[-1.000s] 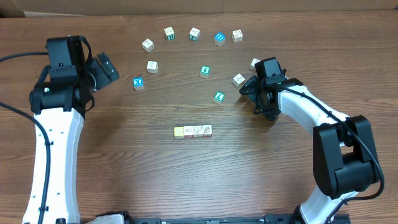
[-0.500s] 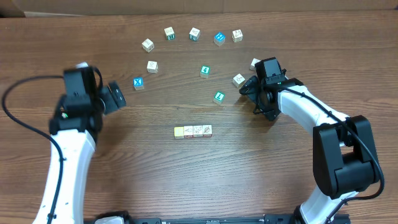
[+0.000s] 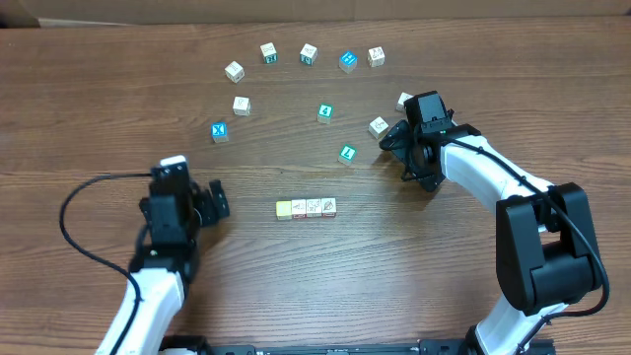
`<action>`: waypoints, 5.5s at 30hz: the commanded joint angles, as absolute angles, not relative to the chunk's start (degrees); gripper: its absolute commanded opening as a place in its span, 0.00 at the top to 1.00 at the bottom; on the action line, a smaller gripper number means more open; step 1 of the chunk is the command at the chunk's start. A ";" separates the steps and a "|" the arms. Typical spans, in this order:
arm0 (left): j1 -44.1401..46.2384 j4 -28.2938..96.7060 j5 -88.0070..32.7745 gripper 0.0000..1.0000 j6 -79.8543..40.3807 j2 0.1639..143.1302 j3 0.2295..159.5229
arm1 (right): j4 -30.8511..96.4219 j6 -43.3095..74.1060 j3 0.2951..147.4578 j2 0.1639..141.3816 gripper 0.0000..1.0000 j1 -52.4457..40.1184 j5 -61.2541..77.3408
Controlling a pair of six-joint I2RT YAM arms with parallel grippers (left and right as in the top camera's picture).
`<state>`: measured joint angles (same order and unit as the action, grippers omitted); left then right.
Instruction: Form a horizontal line
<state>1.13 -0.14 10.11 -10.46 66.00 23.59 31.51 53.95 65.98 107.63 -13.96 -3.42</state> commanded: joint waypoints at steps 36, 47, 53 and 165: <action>1.96 3.11 9.21 0.00 -8.95 31.92 0.27 | 30.87 54.00 65.58 106.78 0.00 -13.74 -4.23; 1.96 3.92 8.45 0.00 -2.39 8.86 0.27 | 30.87 54.00 65.58 106.78 0.00 -13.74 -4.23; 2.15 4.08 8.01 0.01 1.19 1.54 0.27 | 30.87 54.00 65.58 106.78 0.00 -13.74 -4.23; 3.42 3.79 7.51 0.00 3.22 0.21 0.27 | 23.42 -5.04 54.63 104.64 0.00 -9.65 6.26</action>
<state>3.31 3.79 8.16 2.11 0.91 0.47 23.68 -4.62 58.35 105.25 -10.11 4.27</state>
